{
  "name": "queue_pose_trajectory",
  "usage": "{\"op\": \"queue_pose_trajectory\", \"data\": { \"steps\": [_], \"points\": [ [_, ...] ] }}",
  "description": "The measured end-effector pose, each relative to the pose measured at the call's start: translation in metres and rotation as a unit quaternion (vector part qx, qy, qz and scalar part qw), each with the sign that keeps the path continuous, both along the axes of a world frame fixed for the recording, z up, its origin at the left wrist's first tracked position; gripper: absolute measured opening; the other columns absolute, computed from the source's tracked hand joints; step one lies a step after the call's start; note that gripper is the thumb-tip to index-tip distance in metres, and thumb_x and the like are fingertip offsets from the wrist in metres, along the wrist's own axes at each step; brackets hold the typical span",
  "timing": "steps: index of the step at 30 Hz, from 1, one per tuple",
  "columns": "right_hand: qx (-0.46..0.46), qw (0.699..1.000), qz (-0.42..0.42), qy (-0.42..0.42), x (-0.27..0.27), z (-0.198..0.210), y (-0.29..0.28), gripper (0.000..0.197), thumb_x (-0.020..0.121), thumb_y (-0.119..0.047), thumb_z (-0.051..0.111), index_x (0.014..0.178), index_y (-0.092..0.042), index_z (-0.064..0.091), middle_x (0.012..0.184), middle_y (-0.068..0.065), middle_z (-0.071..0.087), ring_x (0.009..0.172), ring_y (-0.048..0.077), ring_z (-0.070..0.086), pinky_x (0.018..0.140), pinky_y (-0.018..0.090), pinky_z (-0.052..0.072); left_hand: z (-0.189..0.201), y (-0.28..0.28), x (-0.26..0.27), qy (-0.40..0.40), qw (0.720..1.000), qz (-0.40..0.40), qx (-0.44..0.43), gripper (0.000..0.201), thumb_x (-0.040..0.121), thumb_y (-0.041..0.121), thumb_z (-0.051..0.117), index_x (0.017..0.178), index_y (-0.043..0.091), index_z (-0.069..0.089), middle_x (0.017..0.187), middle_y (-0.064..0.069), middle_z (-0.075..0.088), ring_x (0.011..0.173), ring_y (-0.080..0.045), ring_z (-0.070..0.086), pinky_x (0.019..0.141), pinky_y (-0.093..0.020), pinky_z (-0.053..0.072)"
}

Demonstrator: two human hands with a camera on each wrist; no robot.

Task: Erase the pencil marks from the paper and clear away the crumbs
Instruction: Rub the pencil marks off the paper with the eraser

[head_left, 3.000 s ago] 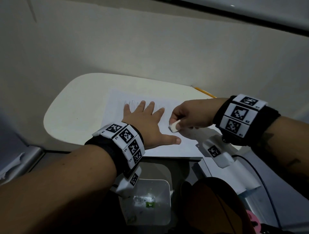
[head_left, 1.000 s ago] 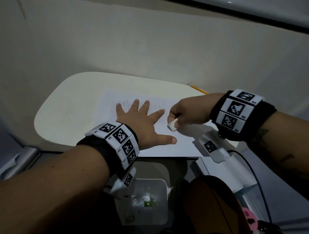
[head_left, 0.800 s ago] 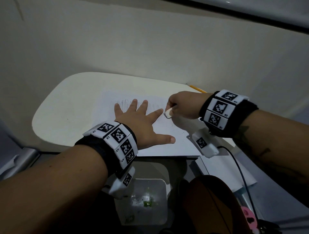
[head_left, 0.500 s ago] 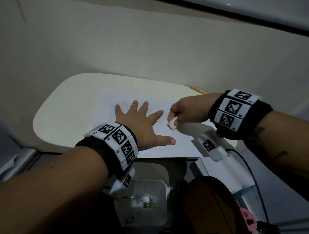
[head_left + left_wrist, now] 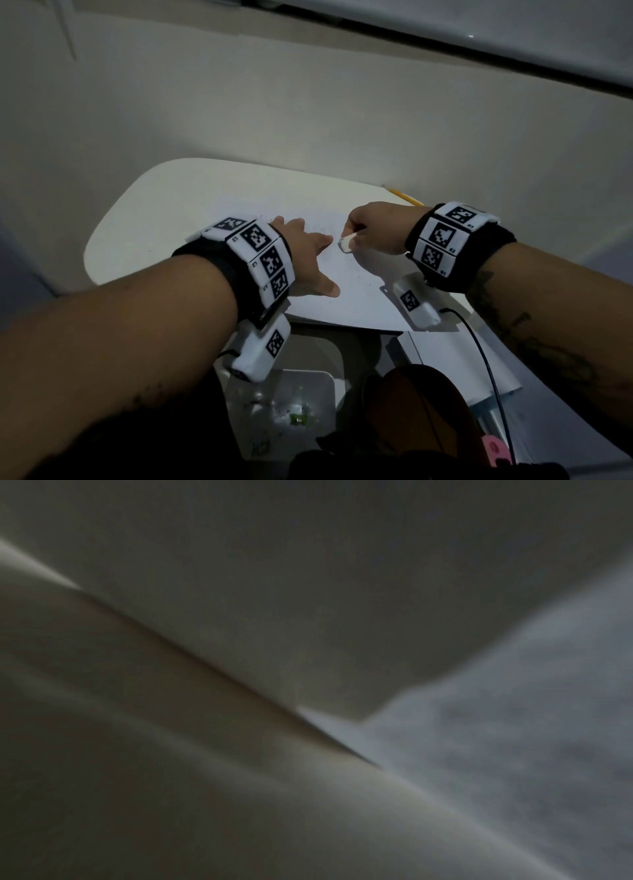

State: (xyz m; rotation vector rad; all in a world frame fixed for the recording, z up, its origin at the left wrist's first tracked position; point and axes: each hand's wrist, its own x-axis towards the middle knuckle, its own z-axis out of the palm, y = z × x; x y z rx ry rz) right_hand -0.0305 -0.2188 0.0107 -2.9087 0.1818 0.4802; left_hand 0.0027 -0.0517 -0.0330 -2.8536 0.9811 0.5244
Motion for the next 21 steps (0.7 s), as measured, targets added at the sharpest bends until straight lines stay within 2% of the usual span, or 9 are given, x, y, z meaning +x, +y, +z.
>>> {"op": "queue_pose_trajectory", "data": {
  "steps": [5,8,11,14,17,21],
  "points": [
    [-0.011,0.997,0.046,0.069,-0.005,-0.001,-0.001,0.017,0.088,-0.045,0.067,0.1,-0.034,0.066,0.103,-0.014,0.068,0.103,0.012,0.061,0.097,0.037,0.048,-0.007,0.001,-0.002,-0.006,1.0,0.0,0.015,0.104,0.066,0.092,0.042,0.151,0.048,0.002,0.162,-0.004,0.008,0.146,-0.041,0.009,0.11,-0.061,0.022],
    [0.0,0.999,0.036,0.03,0.0,-0.006,-0.002,0.015,0.09,-0.04,0.065,0.102,-0.03,0.066,0.109,-0.011,0.067,0.105,0.013,0.059,0.099,0.037,0.047,-0.005,0.002,-0.003,0.006,1.0,0.001,0.016,0.104,0.068,0.091,0.041,0.151,0.048,-0.003,0.164,-0.002,0.001,0.148,-0.04,0.001,0.112,-0.062,0.018],
    [0.013,1.0,0.026,-0.01,0.003,-0.008,-0.002,0.019,0.094,-0.042,0.061,0.104,-0.027,0.063,0.111,-0.006,0.064,0.104,0.015,0.056,0.094,0.033,0.046,-0.002,0.003,-0.006,0.017,1.0,0.011,0.02,0.104,0.068,0.092,0.041,0.15,0.05,-0.007,0.164,0.0,-0.008,0.149,-0.037,-0.008,0.112,-0.064,0.015],
    [0.012,0.998,0.047,0.043,-0.005,-0.005,-0.004,0.019,0.091,-0.048,0.062,0.103,-0.032,0.064,0.106,-0.012,0.065,0.102,0.012,0.058,0.094,0.035,0.047,0.001,0.003,-0.01,0.025,0.999,0.018,0.023,0.104,0.068,0.092,0.042,0.15,0.051,-0.007,0.164,0.001,-0.012,0.149,-0.035,-0.011,0.111,-0.066,0.014],
    [0.013,0.992,0.084,0.092,-0.01,-0.003,-0.003,0.015,0.09,-0.043,0.066,0.101,-0.034,0.066,0.105,-0.014,0.068,0.103,0.011,0.061,0.097,0.037,0.048,0.003,0.002,-0.012,0.03,0.999,0.023,0.023,0.104,0.069,0.091,0.043,0.151,0.05,-0.007,0.164,0.001,-0.012,0.149,-0.035,-0.012,0.111,-0.066,0.013],
    [-0.012,0.998,0.063,0.003,0.008,-0.008,0.0,0.011,0.094,-0.036,0.061,0.1,-0.027,0.062,0.111,-0.005,0.065,0.103,0.016,0.058,0.095,0.036,0.048,0.004,0.002,-0.014,0.027,0.999,0.021,0.022,0.105,0.068,0.092,0.042,0.15,0.051,-0.007,0.164,0.002,-0.012,0.149,-0.034,-0.012,0.11,-0.067,0.014]
  ]
}}
